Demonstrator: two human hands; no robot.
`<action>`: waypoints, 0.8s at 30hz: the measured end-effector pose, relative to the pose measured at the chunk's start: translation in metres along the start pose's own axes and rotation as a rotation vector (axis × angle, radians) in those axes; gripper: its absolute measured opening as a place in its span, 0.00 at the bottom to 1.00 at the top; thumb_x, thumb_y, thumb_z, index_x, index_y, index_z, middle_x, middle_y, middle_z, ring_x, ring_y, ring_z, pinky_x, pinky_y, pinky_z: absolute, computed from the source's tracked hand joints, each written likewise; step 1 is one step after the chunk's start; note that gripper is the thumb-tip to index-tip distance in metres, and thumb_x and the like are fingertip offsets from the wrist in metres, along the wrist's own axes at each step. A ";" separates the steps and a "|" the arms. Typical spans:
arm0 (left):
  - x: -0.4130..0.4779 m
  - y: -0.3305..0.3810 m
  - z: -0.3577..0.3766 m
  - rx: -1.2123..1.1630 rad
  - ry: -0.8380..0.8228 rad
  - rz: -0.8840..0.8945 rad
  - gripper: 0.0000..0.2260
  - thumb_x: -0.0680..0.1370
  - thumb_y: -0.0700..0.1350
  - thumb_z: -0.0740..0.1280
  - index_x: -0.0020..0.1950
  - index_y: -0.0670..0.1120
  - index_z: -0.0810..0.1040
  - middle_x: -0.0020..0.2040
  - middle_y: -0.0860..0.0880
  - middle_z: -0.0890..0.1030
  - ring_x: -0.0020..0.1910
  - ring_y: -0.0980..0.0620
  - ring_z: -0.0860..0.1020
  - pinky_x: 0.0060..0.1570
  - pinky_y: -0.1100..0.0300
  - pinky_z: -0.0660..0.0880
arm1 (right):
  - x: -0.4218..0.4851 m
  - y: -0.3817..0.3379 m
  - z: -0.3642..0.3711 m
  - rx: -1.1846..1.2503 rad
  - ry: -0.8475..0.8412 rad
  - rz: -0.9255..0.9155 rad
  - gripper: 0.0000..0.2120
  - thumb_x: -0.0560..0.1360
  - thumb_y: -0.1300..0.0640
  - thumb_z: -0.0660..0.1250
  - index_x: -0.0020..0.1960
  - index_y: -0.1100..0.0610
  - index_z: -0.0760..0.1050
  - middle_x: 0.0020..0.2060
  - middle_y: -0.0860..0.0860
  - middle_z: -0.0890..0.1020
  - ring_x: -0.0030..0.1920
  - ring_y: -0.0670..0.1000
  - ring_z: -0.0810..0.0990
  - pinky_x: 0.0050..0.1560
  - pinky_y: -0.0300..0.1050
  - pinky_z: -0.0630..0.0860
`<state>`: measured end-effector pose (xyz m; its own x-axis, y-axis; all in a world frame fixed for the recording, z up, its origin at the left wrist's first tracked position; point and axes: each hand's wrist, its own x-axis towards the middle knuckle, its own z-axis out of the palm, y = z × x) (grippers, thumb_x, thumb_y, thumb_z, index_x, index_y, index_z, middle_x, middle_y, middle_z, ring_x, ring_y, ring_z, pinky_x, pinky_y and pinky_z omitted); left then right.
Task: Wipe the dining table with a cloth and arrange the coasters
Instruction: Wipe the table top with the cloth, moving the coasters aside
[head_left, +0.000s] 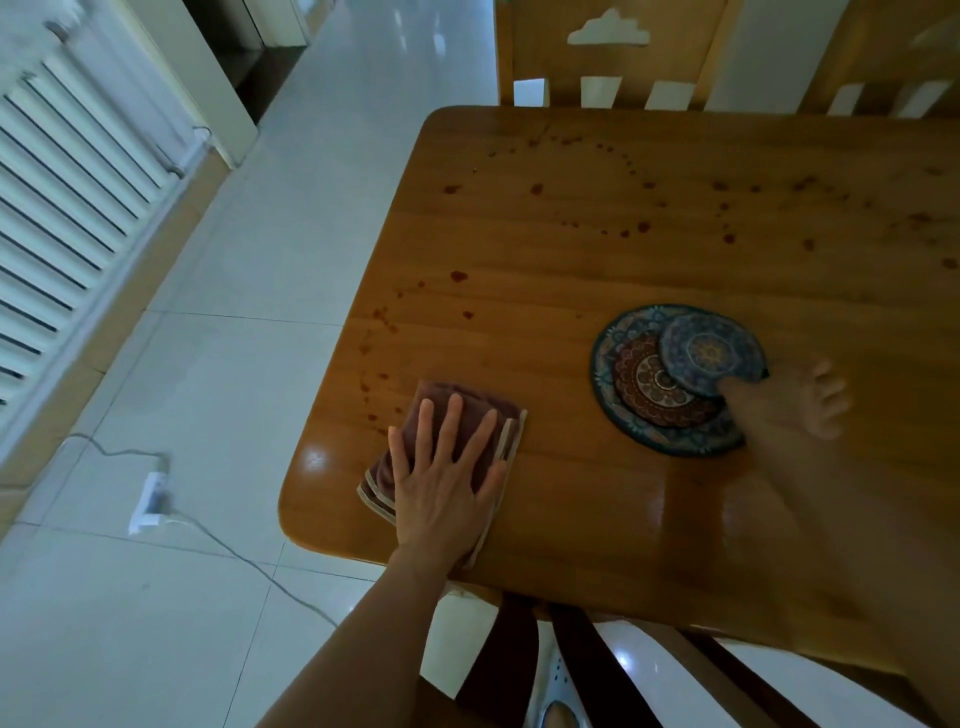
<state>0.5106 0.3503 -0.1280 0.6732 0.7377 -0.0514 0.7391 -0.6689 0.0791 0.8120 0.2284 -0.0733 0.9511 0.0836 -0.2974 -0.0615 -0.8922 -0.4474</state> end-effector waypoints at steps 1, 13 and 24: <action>-0.004 -0.001 -0.001 0.006 -0.012 0.030 0.26 0.81 0.66 0.45 0.78 0.62 0.54 0.80 0.50 0.53 0.79 0.45 0.46 0.74 0.37 0.45 | -0.007 -0.003 0.002 -0.102 0.082 -0.094 0.36 0.75 0.51 0.68 0.75 0.62 0.55 0.74 0.63 0.61 0.73 0.64 0.59 0.69 0.62 0.59; 0.063 -0.076 -0.012 -0.021 0.016 -0.389 0.30 0.78 0.69 0.39 0.79 0.61 0.50 0.81 0.53 0.47 0.79 0.50 0.40 0.76 0.44 0.39 | -0.065 -0.038 0.116 -0.452 -0.100 -1.221 0.22 0.82 0.49 0.48 0.72 0.54 0.65 0.73 0.54 0.66 0.75 0.56 0.60 0.75 0.58 0.55; 0.050 -0.035 -0.010 -0.011 -0.082 0.147 0.25 0.81 0.66 0.44 0.78 0.63 0.49 0.81 0.54 0.46 0.78 0.51 0.37 0.76 0.45 0.40 | -0.065 -0.040 0.114 -0.400 -0.119 -1.208 0.23 0.82 0.48 0.47 0.72 0.56 0.66 0.73 0.54 0.67 0.75 0.55 0.60 0.76 0.57 0.54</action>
<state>0.5180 0.4115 -0.1237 0.7739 0.6220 -0.1193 0.6327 -0.7675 0.1029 0.7182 0.3089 -0.1324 0.3049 0.9517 0.0365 0.9339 -0.2912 -0.2074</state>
